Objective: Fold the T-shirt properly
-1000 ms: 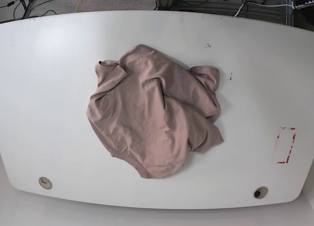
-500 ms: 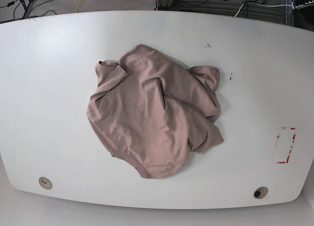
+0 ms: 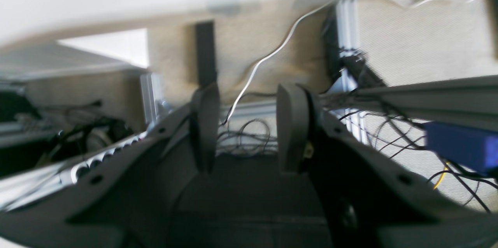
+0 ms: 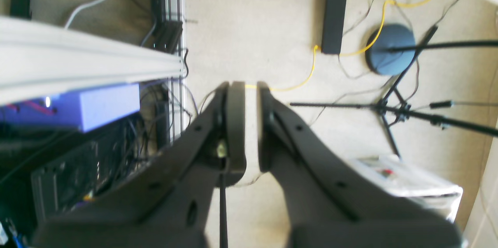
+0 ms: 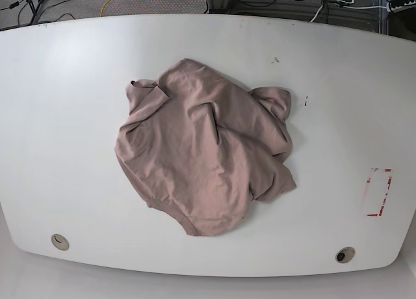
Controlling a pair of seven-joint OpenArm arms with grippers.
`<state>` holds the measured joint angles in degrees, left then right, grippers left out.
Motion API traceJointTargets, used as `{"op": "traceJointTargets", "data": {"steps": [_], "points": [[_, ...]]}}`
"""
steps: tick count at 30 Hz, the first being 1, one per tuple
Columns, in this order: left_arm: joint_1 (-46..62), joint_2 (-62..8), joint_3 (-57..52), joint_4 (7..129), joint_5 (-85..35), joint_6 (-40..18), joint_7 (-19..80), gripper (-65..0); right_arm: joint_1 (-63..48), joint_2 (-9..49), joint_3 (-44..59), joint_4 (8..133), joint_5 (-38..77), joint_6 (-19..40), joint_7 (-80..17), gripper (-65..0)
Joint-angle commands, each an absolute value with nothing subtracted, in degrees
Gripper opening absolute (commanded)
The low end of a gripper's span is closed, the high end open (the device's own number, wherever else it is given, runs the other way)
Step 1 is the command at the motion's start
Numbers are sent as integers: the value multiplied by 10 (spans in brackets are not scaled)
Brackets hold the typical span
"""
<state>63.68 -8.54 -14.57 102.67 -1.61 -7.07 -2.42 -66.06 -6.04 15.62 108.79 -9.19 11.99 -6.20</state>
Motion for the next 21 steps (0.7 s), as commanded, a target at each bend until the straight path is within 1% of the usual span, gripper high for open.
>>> {"op": "traceJointTargets", "data": {"steps": [1,21], "points": [[650,-91,-147,1040,-31,-68,-35,-433,-668,-60,159,1101,-93,119,-52,-607],[620,-79,-162,1055,-102,-70,-22,-426,-584,-59,159,1102,-89,123,-60,-612]]}}
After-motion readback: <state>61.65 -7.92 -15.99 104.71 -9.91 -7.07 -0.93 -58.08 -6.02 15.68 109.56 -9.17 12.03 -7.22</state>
